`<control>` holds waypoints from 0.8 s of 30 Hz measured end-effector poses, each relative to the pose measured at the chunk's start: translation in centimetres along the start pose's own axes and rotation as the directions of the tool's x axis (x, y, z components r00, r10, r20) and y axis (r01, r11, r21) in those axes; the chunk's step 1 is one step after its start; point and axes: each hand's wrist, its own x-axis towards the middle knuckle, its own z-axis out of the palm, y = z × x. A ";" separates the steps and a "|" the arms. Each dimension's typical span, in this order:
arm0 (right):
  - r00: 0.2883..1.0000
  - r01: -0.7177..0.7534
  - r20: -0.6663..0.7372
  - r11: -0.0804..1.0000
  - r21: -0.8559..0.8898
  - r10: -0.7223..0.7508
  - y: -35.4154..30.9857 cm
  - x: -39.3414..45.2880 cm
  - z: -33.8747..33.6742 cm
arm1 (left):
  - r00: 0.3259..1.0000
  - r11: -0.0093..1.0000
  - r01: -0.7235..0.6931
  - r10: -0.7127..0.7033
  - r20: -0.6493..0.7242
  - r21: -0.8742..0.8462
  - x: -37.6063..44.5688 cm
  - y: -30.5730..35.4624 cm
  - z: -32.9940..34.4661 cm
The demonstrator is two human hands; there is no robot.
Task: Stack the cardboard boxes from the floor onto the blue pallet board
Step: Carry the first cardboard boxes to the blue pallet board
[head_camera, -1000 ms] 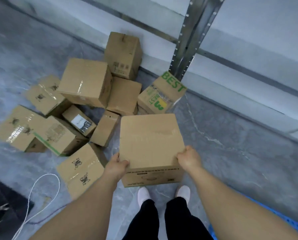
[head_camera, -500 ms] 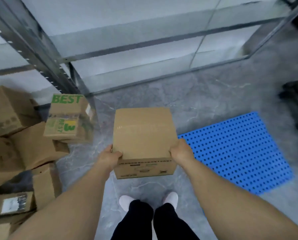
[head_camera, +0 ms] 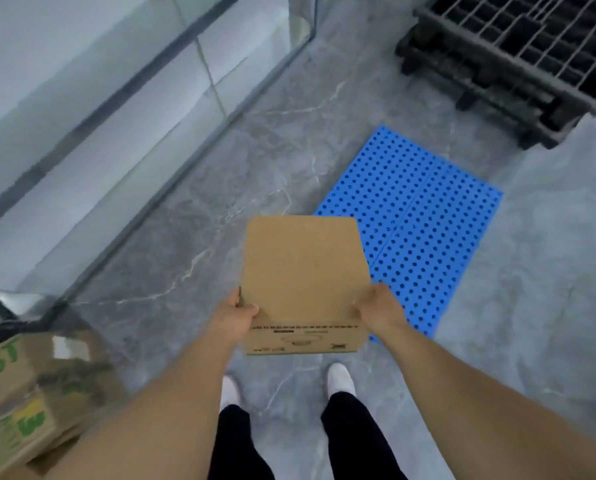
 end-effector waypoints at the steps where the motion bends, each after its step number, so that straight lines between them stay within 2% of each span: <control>1: 0.999 -0.028 -0.014 0.999 0.030 0.029 0.4 0.6 -0.1 | 1.000 0.999 -0.021 0.021 0.010 0.040 1.1 0.8 0.5; 6: 0.982 -0.153 -0.076 0.969 0.194 0.170 1.3 3.9 0.5 | 0.986 0.987 -0.093 0.072 0.150 0.134 7.8 4.0 2.7; 9: 0.969 -0.164 -0.135 0.947 0.276 0.207 1.7 7.2 1.5 | 0.970 0.964 -0.160 0.114 0.213 0.213 12.1 5.5 4.2; 12: 0.954 -0.153 -0.195 0.930 0.334 0.227 2.3 11.1 2.6 | 0.951 0.954 -0.211 0.151 0.269 0.213 16.8 5.7 6.5; 15: 0.942 -0.125 -0.245 0.918 0.377 0.229 3.8 15.3 4.7 | 0.942 0.940 -0.264 0.202 0.269 0.215 21.6 4.8 8.7; 24: 0.906 -0.073 -0.338 0.879 0.470 0.255 9.4 23.7 13.4 | 0.928 0.934 -0.292 0.224 0.298 0.207 32.5 -2.1 13.4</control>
